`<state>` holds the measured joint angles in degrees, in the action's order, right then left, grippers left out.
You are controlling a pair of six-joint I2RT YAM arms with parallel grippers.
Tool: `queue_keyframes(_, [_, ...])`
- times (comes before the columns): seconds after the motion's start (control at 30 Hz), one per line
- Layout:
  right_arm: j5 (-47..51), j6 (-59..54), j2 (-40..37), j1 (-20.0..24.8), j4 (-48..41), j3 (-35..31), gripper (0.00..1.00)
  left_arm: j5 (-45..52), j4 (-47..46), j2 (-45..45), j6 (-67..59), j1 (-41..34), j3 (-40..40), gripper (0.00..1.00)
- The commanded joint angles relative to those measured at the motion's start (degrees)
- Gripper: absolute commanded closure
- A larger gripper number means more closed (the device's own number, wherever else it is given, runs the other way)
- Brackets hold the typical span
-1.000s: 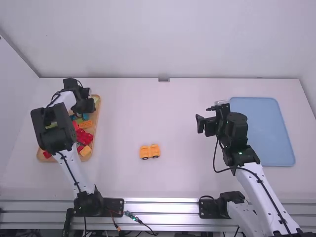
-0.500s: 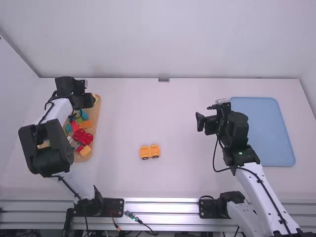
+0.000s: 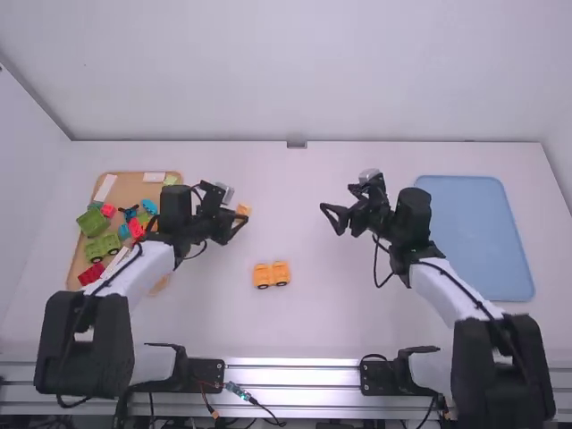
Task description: Assemble lego blocks to make yellow taxi
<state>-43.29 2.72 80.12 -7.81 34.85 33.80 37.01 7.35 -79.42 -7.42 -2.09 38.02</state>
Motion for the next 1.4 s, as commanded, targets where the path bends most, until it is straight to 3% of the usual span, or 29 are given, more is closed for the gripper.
queue_keyframes(0.0, [-20.0, 1.7, 5.3, 0.8, 5.3, 2.0, 0.01, 10.8, 3.3, 3.6, 0.7, -2.4, -2.2, 0.98])
queue_keyframes(0.17, [-33.6, 10.8, 14.1, 0.3, 21.8, 3.8, 0.01, 19.6, 14.7, 4.0, 4.3, -5.4, -4.9, 0.98])
queue_keyframes(0.37, [-35.3, 21.2, 19.2, -3.0, 33.6, 6.5, 0.01, 25.1, 24.8, 0.9, 7.5, -8.5, -5.3, 0.98])
queue_keyframes(0.63, [-38.1, 21.3, 19.9, -7.8, 33.9, 9.3, 0.0, 28.3, 32.9, -2.8, 10.4, -10.3, -5.3, 0.98])
queue_keyframes(0.8, [-43.6, 21.5, 19.9, -10.0, 33.7, 11.3, 0.13, 31.2, 36.6, -3.4, 10.1, -9.9, -5.3, 0.98])
queue_keyframes(1.03, [-43.7, 21.5, 19.9, -10.2, 33.7, 11.2, 0.27, 32.7, 38.4, -3.4, 10.4, -9.5, -5.3, 0.98])
queue_keyframes(1.37, [-43.7, 21.6, 19.9, -7.9, 33.7, 11.1, 0.32, 32.6, 42.7, -3.4, 10.5, -9.6, -6.3, 0.98])
